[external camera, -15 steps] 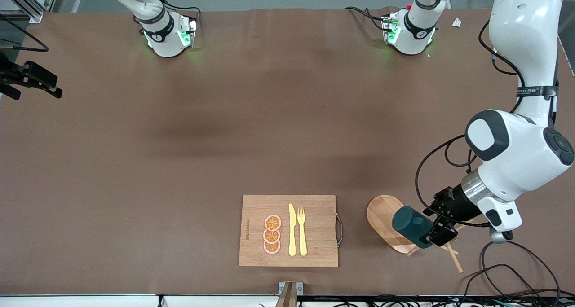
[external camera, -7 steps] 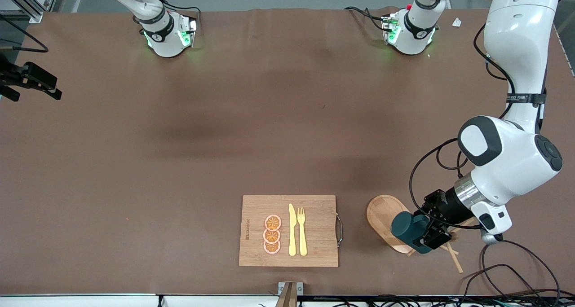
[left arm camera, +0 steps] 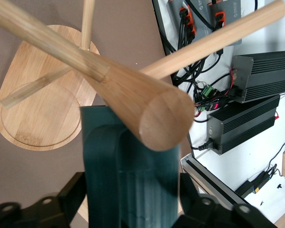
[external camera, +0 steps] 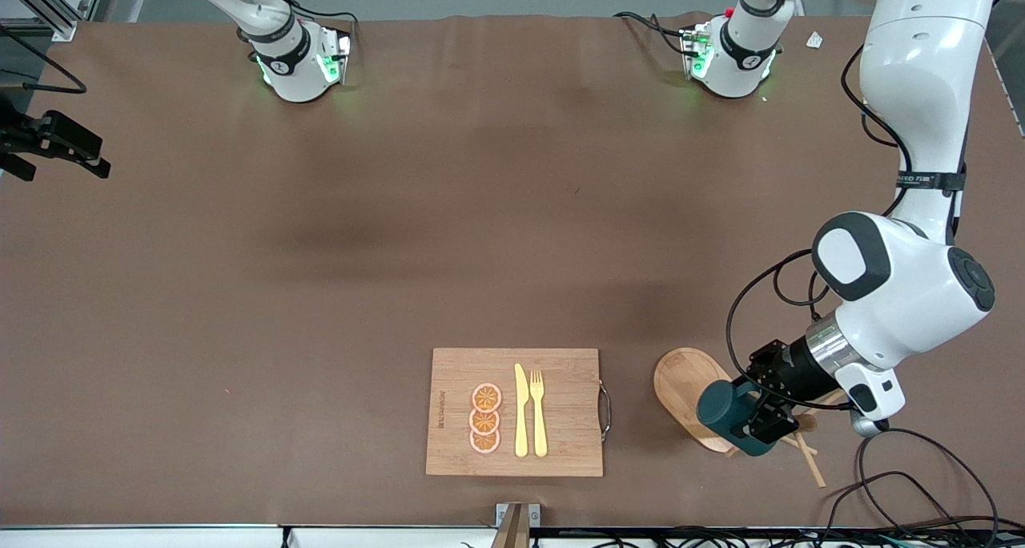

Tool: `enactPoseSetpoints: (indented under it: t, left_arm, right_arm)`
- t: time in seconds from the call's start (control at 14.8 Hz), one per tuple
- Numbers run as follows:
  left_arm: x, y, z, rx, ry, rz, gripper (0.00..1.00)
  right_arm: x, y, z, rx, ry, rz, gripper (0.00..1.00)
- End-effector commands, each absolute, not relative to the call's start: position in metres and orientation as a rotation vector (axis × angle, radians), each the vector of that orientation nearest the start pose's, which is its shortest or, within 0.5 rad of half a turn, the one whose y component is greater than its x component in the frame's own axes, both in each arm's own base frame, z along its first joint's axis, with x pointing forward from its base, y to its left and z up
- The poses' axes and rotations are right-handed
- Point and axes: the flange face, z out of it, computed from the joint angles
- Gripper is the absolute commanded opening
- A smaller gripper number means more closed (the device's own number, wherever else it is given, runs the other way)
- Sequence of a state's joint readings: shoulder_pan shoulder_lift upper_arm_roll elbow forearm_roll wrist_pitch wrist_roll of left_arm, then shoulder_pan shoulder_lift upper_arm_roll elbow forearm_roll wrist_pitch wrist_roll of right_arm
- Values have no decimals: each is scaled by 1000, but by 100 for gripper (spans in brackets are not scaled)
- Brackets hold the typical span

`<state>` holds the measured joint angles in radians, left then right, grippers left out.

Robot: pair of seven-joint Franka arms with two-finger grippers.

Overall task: Transfer cup from left to right arm and place
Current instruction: 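Reach the left gripper to the teal mug on the wooden stand, then grasp the teal mug and lift it off the stand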

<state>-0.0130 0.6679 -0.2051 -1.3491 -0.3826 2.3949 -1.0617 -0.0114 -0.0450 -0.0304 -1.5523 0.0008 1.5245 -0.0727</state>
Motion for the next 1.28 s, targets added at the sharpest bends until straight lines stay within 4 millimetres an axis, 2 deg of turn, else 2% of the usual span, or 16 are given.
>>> enactPoseSetpoints:
  t: [0.0,0.07,0.13,0.2,0.27,0.4,0.61,0.88,1.01,1.21]
  left_arm:
    - [757,-133,376,2144,1393,60,81]
    - [757,-133,375,2142,1395,59,78]
    - [757,-133,375,2142,1397,57,72]
    - [757,-133,376,2137,1403,56,61]
    - [756,-135,377,2136,1400,55,54]
    - [755,-138,384,2131,1395,57,51]
    - [748,-155,413,2137,1355,70,51]
    - [721,-223,442,2253,1312,69,51]
    - [700,-268,455,2360,1292,149,51]
    - [655,-364,449,2506,1211,249,51]
  right_arm:
    - [534,-25,656,-3146,-65,-33,100]
    - [534,-26,656,-3147,-62,-33,100]
    - [534,-26,656,-3147,-60,-33,100]
    - [534,-26,656,-3147,-60,-33,100]
    - [534,-26,655,-3146,-60,-29,100]
    - [534,-26,656,-3146,-60,-31,100]
    - [534,-25,656,-3146,-62,-31,100]
    - [534,-26,656,-3143,-60,-34,100]
    - [534,-26,656,-3143,-60,-34,100]
    - [534,-27,655,-3141,-58,-24,100]
